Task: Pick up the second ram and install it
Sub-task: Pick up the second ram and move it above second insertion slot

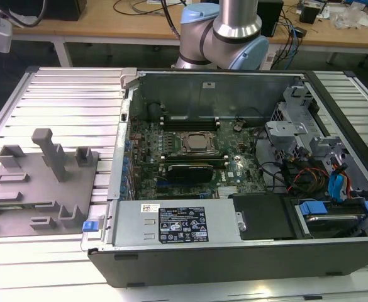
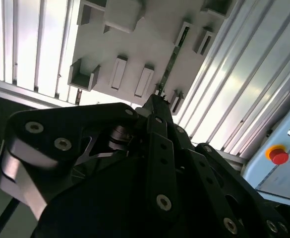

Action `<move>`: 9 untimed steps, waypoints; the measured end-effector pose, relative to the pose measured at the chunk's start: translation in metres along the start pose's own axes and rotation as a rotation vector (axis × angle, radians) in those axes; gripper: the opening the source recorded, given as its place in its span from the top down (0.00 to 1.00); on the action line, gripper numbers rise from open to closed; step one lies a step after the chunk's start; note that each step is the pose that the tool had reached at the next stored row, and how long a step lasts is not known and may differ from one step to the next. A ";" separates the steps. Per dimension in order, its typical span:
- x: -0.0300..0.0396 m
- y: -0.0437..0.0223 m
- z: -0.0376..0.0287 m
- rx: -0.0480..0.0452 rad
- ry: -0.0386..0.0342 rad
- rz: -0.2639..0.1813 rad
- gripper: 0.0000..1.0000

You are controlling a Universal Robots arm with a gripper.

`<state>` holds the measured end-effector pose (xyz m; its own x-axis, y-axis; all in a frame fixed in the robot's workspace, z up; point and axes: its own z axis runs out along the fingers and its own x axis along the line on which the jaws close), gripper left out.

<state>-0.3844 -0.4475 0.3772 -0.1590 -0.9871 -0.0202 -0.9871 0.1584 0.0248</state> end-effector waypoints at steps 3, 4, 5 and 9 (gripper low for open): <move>0.0000 0.0000 0.0000 -0.0008 0.0010 -0.043 0.89; 0.0000 0.0000 0.0000 -0.0012 0.0016 -0.065 0.89; 0.0000 0.0000 0.0001 -0.0016 0.0020 -0.083 0.89; 0.0000 0.0000 0.0000 -0.0028 0.0035 -0.142 0.89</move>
<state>-0.3844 -0.4475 0.3771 -0.0179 -0.9996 -0.0203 -0.9995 0.0174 0.0247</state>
